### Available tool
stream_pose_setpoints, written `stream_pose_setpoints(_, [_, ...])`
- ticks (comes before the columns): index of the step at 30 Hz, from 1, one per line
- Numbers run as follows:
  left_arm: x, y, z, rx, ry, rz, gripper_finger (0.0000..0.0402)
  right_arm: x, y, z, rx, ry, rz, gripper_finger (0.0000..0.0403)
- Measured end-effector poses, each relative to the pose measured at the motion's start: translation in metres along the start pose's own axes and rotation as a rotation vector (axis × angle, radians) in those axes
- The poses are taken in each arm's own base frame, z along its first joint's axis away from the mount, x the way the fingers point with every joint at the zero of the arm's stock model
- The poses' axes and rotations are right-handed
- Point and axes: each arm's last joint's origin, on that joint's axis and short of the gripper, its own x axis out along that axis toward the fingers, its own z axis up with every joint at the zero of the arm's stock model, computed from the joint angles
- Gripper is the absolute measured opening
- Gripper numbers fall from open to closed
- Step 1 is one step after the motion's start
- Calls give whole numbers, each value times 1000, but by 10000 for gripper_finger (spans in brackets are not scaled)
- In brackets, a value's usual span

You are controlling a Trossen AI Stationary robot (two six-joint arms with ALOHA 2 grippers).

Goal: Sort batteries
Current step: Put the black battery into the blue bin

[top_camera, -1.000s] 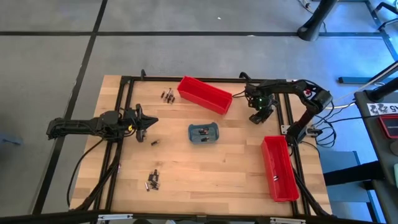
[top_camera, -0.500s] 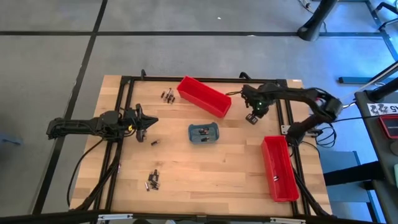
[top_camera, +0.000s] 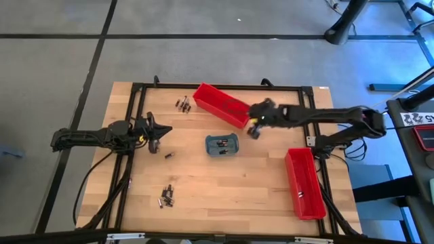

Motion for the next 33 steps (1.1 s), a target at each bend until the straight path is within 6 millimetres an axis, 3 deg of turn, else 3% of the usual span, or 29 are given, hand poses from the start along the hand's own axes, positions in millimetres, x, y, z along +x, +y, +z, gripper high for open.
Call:
stream_pose_setpoints(2, [0,1,0,2,-4,49,1,10,15,8,-70,-84,30,16])
stream_pose_setpoints(7, [0,5,1,47,-25,160,1,45,42,28,-215,-160,346,16])
stream_pose_setpoints(11, [-1,5,4,66,-54,189,1,79,60,34,-328,7,475,18])
stream_pose_setpoints(16, [-1,6,6,87,-69,221,1,105,75,37,-473,254,504,17])
stream_pose_setpoints(23, [-1,6,5,69,-61,229,1,120,83,40,-511,358,514,38])
stream_pose_setpoints(33, [-1,6,4,61,-57,230,1,119,83,42,-508,361,511,110])
